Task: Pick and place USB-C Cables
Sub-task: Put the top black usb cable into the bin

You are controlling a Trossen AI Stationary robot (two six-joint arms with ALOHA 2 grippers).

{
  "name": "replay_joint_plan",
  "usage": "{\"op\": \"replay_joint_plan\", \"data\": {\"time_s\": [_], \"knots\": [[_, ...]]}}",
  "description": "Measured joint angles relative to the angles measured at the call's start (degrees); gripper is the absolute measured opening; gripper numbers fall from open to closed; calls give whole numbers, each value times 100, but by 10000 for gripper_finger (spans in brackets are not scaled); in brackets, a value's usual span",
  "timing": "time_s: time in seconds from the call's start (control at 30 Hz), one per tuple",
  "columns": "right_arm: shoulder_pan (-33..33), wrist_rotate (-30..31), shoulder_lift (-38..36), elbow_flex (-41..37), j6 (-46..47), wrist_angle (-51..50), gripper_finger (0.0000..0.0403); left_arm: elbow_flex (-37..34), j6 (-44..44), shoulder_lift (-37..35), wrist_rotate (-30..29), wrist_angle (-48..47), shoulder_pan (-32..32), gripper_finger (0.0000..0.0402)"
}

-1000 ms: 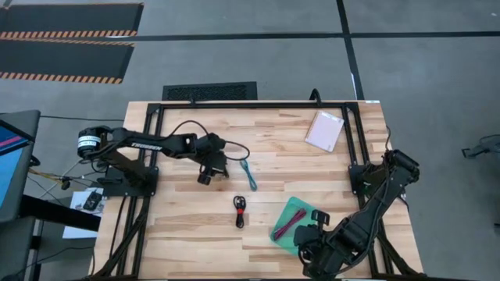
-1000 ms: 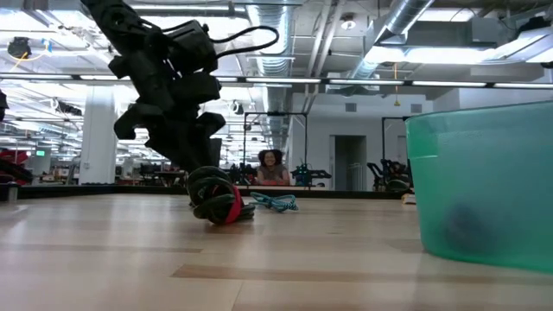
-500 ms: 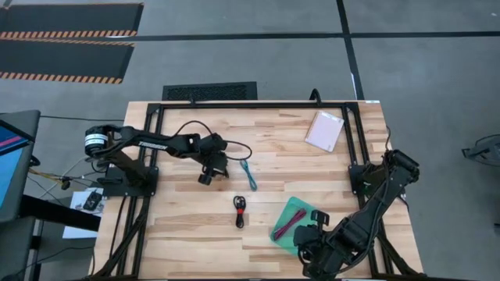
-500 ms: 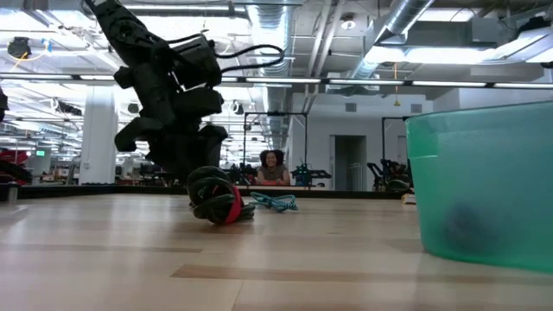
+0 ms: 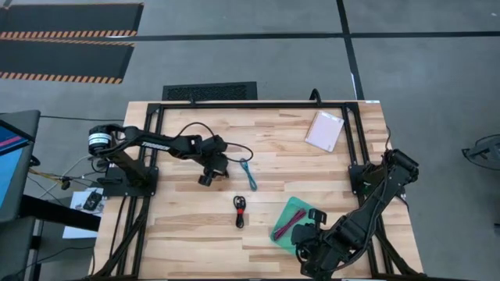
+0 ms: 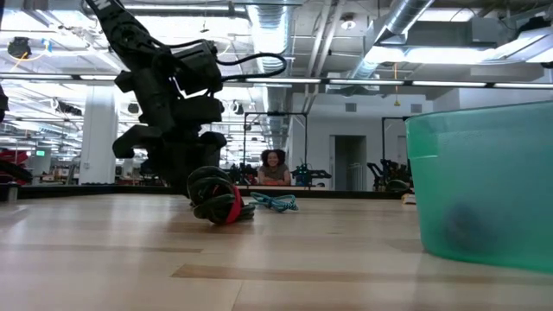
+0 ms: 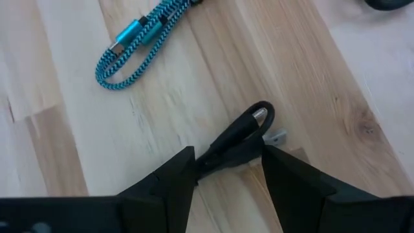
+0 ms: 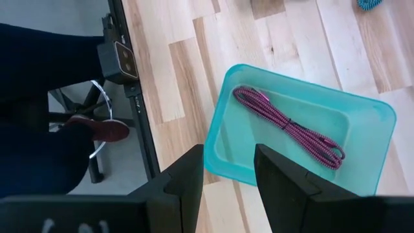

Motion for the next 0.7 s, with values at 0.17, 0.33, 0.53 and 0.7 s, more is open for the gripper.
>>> {"op": "replay_joint_plan", "data": {"time_s": [0.17, 0.33, 0.53, 0.7], "knots": [[-9, 0, 0, 0, 19, 10, 161, 0, 139, 6, 22, 65, 0, 169], [-41, -21, 0, 0, 1, 46, 161, 0, 473, 6, -60, 50, 49, 169], [-131, -35, 0, 0, -3, 116, 161, -2, 701, 116, 27, -8, 223, 166], [-228, -35, 0, 0, -51, 142, 161, 24, 725, 415, 139, 12, 292, 135]]}}
